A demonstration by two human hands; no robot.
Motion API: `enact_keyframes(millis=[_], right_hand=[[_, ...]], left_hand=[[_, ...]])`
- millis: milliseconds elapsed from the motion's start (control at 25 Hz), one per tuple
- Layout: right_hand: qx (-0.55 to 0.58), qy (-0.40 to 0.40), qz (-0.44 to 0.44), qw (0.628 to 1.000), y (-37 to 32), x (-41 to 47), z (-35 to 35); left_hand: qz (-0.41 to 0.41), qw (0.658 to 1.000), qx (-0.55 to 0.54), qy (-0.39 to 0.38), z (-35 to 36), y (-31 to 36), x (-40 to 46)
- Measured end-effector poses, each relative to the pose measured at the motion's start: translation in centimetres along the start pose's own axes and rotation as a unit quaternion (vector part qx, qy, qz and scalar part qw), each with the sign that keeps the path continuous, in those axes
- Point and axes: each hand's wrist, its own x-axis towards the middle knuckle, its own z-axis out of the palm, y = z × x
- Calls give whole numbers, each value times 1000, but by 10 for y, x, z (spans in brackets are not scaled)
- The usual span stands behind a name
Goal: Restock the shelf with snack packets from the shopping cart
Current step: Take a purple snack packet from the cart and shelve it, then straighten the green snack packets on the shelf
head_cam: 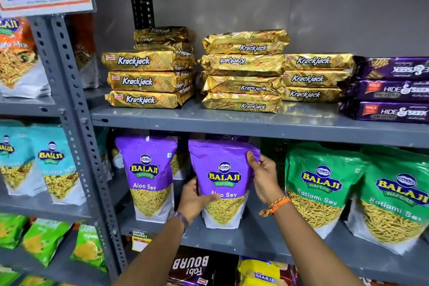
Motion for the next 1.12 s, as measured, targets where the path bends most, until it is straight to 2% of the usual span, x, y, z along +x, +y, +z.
enact_keyframes(millis=[80, 160, 720, 800, 880, 960, 1000, 1040, 1120], right_hand=[[4, 0, -4, 1000, -2, -1, 2], [5, 9, -4, 1000, 0, -2, 4], [-27, 37, 21, 999, 1, 3, 14], [-9, 37, 30, 999, -5, -1, 9], [-2, 50, 43, 998, -15, -16, -7], [-15, 126, 38, 991, -23, -44, -39], [-19, 189, 23, 982, -25, -61, -59], [-21, 256, 4, 966, -26, -80, -78], [-43, 363, -36, 930, -19, -107, -114]], left_hand=[[-13, 997, 62, -48, -9, -24, -6], [-13, 994, 98, -49, -13, -36, -6], [-25, 992, 108, -56, -18, -28, -7], [-41, 994, 89, -41, -15, -23, -13], [-60, 996, 34, 59, -5, -19, -30], [-87, 972, -13, 217, 13, -16, -55], [-85, 960, -27, 267, 26, -15, -68], [-77, 958, -33, 274, 42, -15, -79], [-68, 978, -31, 196, 78, -15, -89]])
